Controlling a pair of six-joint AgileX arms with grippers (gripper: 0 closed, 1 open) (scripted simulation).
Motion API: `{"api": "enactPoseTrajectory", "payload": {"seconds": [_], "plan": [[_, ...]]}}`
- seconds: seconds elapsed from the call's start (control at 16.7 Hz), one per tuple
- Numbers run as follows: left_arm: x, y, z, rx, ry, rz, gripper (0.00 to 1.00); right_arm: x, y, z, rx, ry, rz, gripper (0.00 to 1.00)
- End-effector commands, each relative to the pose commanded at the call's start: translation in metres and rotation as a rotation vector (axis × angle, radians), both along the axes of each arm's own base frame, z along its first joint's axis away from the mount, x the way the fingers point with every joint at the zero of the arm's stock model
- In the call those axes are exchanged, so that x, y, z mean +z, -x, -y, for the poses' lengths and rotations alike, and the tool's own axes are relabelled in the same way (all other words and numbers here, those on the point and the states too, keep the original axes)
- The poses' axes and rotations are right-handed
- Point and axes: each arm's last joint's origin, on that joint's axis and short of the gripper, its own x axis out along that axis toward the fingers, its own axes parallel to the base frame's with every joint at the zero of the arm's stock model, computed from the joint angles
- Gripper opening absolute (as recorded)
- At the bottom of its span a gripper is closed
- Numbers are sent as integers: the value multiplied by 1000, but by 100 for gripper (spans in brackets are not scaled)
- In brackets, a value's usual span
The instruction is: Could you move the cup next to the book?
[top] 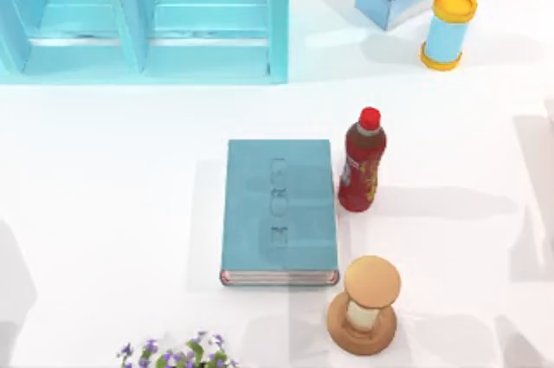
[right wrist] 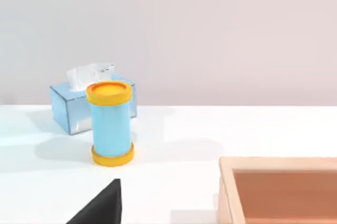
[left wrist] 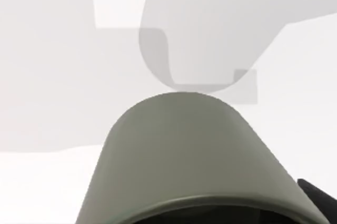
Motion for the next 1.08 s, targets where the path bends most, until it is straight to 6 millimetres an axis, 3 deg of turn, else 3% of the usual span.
{"api": "enactPoseTrajectory", "payload": {"seconds": [0.3, 0.54, 0.84, 1.08], "plan": [[-5, -5, 4, 4, 31, -23, 0, 0, 0, 0, 0, 0, 0, 100], [-15, -36, 35, 19, 112, -121, 0, 0, 0, 0, 0, 0, 0, 100], [-1, -84, 125, 87, 59, -157, 0, 0, 0, 0, 0, 0, 0, 100], [14, -95, 200, 297, -8, -128, 0, 0, 0, 0, 0, 0, 0, 100]]}}
